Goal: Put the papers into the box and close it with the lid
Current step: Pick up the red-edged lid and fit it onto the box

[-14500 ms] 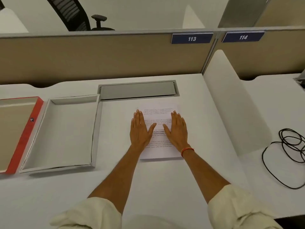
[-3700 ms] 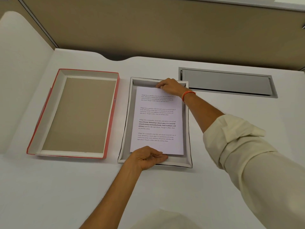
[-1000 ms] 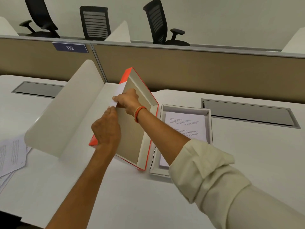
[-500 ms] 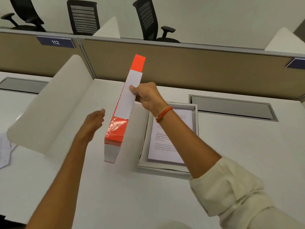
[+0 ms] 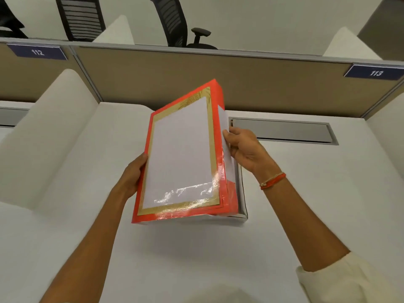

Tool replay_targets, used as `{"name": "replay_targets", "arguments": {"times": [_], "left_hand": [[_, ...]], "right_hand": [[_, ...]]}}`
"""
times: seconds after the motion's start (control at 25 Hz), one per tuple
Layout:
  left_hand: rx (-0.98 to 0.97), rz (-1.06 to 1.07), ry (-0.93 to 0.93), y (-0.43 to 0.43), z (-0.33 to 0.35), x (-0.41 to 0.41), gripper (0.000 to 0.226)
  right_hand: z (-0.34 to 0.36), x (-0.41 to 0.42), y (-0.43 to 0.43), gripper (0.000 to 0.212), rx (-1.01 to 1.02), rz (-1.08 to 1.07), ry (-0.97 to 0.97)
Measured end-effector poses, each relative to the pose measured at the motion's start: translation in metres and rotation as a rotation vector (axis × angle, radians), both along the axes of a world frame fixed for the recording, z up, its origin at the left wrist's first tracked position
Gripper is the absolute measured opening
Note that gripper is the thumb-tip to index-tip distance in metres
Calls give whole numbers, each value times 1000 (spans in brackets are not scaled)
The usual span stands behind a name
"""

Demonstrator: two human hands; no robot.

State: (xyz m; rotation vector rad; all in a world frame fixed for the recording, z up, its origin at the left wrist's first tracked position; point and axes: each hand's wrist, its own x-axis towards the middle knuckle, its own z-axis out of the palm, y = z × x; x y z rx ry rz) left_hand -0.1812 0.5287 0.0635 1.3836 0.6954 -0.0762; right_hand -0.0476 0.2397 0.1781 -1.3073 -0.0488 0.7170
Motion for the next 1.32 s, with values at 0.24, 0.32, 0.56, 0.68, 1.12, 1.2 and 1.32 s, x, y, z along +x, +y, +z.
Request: {"name": "replay_targets", "arguments": {"times": [0.24,0.32,0.56,0.68,1.12,1.2,1.32], "left_hand": [[507,-134,-55,-44,-10,21,56],[643,-178,-43,-54,-16,30,58],[863,-255,38,-61,-38,41,63],[921,-263,70,-65,-47,41,64],[944,-264,106,-69,-61,45,63],[939,-259,111,-70,-61,47,63],[939,-254,112,-68,-61,51,63]], "right_hand": [[-81,0,-45,55,-440,-81,-210],[-105,3,-50,62,-585,-90,-240],[-137,8,-51,55,-763,-80,-316],[-147,12,-53,51,-776,-67,-324],[-163,19,-45,49,-825,-36,-337],[-164,22,-43,50,-851,-36,-347],[-165,26,-40,49,-872,-49,-358]]}}
